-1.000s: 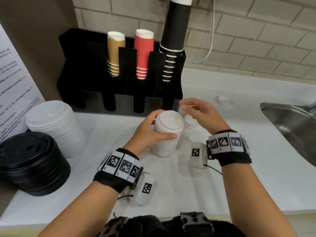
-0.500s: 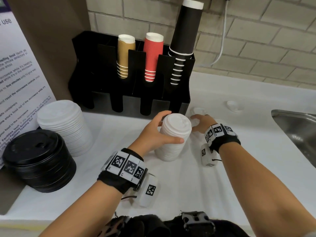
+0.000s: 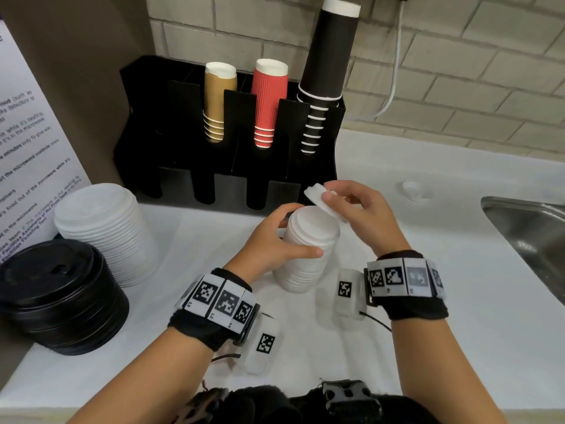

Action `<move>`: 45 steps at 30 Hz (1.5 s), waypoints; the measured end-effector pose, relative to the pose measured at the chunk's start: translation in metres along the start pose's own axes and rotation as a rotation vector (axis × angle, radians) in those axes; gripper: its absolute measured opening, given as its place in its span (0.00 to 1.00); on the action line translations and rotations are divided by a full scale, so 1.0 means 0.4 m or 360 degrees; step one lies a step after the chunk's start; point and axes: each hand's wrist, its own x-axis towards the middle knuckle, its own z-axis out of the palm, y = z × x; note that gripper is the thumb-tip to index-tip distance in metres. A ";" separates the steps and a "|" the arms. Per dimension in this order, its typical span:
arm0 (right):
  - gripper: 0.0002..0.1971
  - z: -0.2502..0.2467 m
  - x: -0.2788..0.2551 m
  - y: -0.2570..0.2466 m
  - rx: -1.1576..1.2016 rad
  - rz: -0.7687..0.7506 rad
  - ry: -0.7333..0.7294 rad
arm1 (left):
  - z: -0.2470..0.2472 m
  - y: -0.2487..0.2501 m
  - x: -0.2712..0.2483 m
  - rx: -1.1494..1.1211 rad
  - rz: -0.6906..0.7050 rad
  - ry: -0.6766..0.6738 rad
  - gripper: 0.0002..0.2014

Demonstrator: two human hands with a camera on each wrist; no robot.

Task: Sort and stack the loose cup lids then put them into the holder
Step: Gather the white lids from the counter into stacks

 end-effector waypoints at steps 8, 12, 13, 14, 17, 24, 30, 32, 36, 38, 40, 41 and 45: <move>0.17 0.028 -0.031 0.014 -0.0282 -0.0114 -0.0098 | 0.001 -0.006 0.002 0.0000 -0.0024 0.0019 0.40; 0.20 0.026 -0.036 0.011 -0.0363 -0.0161 -0.0136 | 0.002 -0.005 0.007 -0.0012 -0.0018 0.0031 0.39; 0.21 0.025 -0.037 0.009 -0.0384 -0.0172 -0.0151 | 0.002 -0.005 0.007 -0.0007 -0.0013 0.0032 0.38; 0.21 0.024 -0.038 0.008 -0.0407 -0.0187 -0.0165 | 0.001 -0.005 0.007 0.0000 -0.0009 0.0034 0.37; 0.23 0.023 -0.042 0.004 -0.0445 -0.0220 -0.0193 | 0.002 -0.007 0.007 0.0000 0.0004 0.0041 0.37; 0.24 0.022 -0.051 0.003 -0.0403 -0.0247 -0.0249 | -0.003 -0.009 0.005 -0.0004 0.0057 -0.0006 0.40; 0.13 -0.048 0.021 0.059 -0.0245 -0.0007 0.0145 | -0.004 -0.001 0.012 -0.0012 0.0078 -0.0055 0.34; 0.17 -0.095 0.081 0.107 -0.0575 0.0266 0.0245 | -0.003 0.003 0.013 -0.0010 0.0075 -0.0059 0.32; 0.30 -0.153 0.156 0.201 -0.1260 0.0992 -0.0039 | -0.003 0.009 0.011 0.0006 0.0077 -0.0061 0.32; 0.31 -0.163 0.163 0.234 -0.1301 0.1090 -0.0135 | -0.003 0.011 0.010 0.0019 0.0088 -0.0070 0.34; 0.30 -0.168 0.155 0.255 -0.1334 0.1089 -0.0197 | -0.004 0.012 0.009 0.0033 0.0091 -0.0075 0.34; 0.28 -0.170 0.148 0.262 -0.1401 0.1071 -0.0204 | -0.004 0.013 0.008 0.0037 0.0090 -0.0073 0.35; 0.25 -0.174 0.128 0.263 -0.1552 0.1067 -0.0136 | -0.002 0.011 0.006 0.0029 0.0089 -0.0059 0.35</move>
